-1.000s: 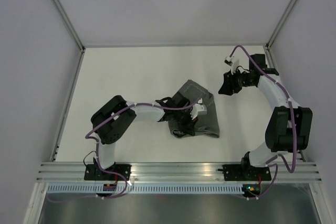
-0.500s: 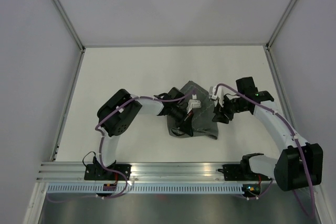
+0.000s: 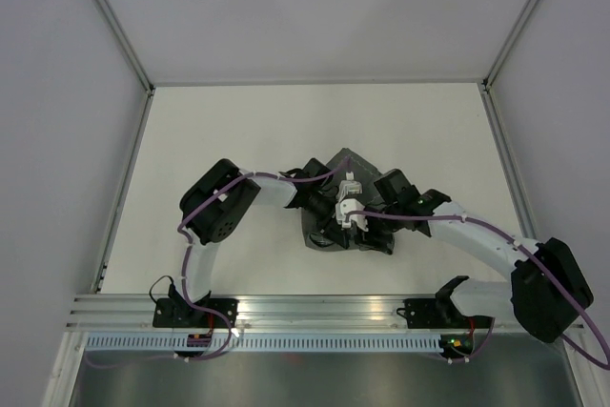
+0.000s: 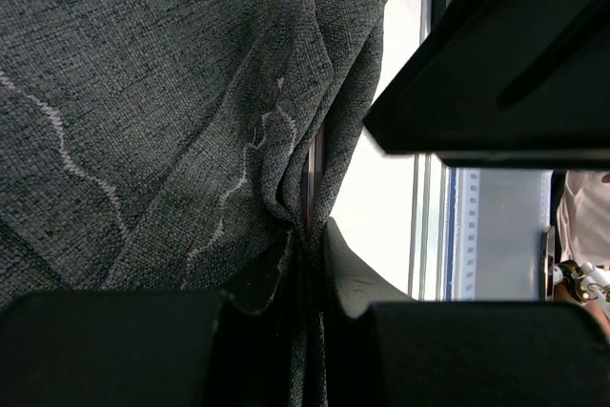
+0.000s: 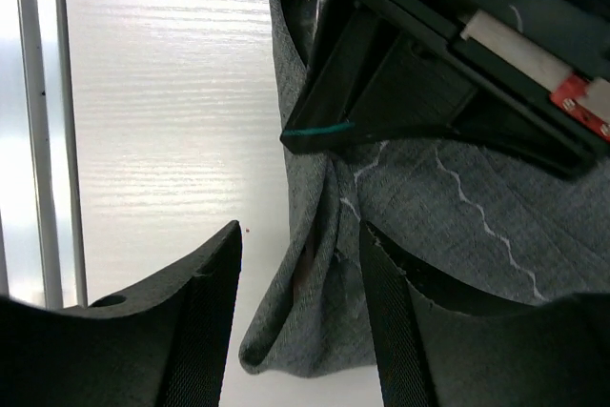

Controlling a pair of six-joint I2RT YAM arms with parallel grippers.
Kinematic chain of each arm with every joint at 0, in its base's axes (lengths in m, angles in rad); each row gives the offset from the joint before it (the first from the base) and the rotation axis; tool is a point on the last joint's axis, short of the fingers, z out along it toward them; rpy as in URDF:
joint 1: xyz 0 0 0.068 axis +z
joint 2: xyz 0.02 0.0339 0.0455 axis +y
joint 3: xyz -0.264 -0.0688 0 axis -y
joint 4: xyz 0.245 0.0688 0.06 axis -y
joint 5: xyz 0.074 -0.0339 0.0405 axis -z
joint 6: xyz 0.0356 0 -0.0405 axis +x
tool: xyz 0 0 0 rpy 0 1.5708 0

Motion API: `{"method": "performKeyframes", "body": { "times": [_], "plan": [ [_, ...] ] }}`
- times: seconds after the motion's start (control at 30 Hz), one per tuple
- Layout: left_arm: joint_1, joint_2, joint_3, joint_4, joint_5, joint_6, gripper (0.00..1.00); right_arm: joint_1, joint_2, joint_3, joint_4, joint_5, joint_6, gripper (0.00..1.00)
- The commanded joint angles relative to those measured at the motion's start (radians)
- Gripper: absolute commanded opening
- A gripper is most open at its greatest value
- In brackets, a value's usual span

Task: Fold the napkin, place the utensils inside, and roll it up
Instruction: Roll the napkin at the center of the board.

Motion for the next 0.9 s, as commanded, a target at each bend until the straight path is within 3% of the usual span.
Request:
{"method": "performKeyframes", "body": {
  "times": [0.0,0.47,0.7,0.87],
  "plan": [
    [0.002,0.070,-0.020,-0.084,-0.104,0.010,0.02,0.042,0.055,-0.003,0.110,0.044,0.029,0.59],
    [0.011,0.079,0.003,-0.087,-0.110,0.004,0.02,0.091,0.157,-0.049,0.240,0.156,0.088,0.55],
    [0.012,0.079,0.001,-0.089,-0.116,0.006,0.02,0.088,0.198,-0.040,0.253,0.170,0.135,0.43],
    [0.017,0.079,0.001,-0.089,-0.125,0.006,0.02,0.047,0.239,0.010,0.178,0.084,0.138,0.39]
  ]
}}
